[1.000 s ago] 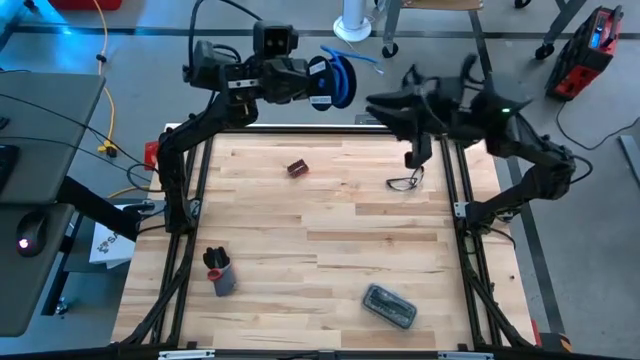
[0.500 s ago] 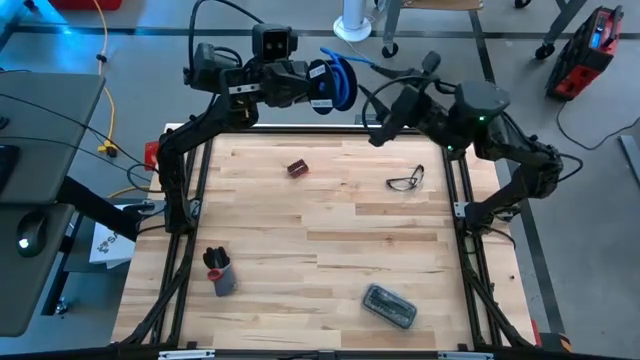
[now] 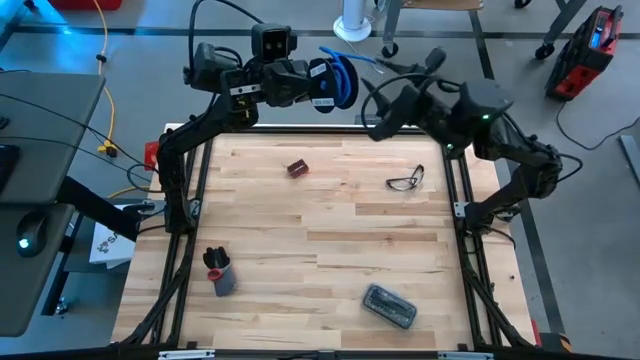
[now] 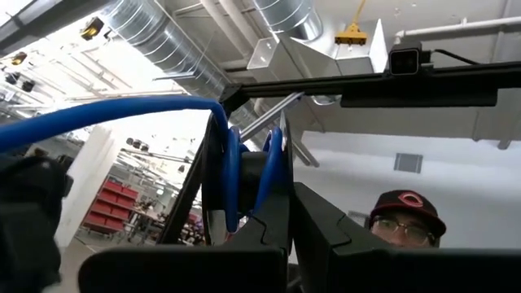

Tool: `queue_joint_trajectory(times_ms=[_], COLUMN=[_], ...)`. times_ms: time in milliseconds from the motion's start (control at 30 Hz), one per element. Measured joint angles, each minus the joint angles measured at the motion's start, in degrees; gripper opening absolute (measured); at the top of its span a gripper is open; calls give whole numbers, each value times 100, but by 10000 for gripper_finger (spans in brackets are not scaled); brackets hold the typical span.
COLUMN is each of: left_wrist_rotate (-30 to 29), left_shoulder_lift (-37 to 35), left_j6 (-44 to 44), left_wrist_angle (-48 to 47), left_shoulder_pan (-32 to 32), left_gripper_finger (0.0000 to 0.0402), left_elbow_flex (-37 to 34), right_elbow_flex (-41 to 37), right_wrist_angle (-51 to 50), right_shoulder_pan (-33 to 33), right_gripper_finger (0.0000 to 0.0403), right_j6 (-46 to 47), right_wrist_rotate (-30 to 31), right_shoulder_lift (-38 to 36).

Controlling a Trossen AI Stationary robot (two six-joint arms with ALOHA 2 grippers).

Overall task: Coil cords
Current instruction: Coil the blue wire onto the spool

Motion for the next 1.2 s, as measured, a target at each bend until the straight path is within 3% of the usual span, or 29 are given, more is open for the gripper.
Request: queue_joint_trajectory(times_ms=[167, 367, 867, 1200], left_wrist_rotate=[-4, -3, -11, -16], left_shoulder_lift=[-2, -2, -6, -6], left_j6=[2, 26, 107, 165], left_wrist_angle=[-30, -175, -323, -329], left_shoulder_pan=[0, -15, -55, -55], left_gripper_finger=[0, 0, 0, 0], left_elbow_flex=[0, 0, 0, 0], right_elbow_flex=[-4, -4, -7, -7], right_wrist_angle=[-277, -202, -324, -244], right_shoulder_pan=[-44, -156, -258, -195], right_gripper_finger=[181, 181, 180, 102], right_j6=[340, -74, -71, -163], right_wrist_rotate=[11, 390, 265, 505], right_shoulder_lift=[10, 4, 173, 175])
